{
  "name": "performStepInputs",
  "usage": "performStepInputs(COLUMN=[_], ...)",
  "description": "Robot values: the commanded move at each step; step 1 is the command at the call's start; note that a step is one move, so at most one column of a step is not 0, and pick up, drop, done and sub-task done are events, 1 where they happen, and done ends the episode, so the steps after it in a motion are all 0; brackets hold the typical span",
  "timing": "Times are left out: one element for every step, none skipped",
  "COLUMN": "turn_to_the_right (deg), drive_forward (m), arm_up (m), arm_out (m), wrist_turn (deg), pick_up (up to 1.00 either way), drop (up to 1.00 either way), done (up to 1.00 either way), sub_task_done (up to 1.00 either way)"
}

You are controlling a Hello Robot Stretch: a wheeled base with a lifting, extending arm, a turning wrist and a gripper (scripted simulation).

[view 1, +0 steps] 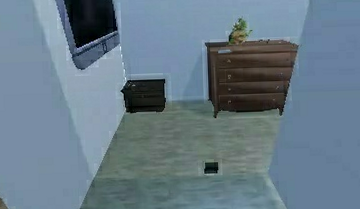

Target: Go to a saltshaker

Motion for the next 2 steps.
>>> performStepInputs(turn_to_the_right=[0.0,-3.0], drive_forward=[1.00,0.00], arm_up=[0.00,0.00], arm_out=[0.00,0.00], wrist_turn=[0.0,0.0], pick_up=[0.00,0.00], drop=[0.00,0.00], done=[0.00,0.00], sub_task_done=[0.00,0.00])
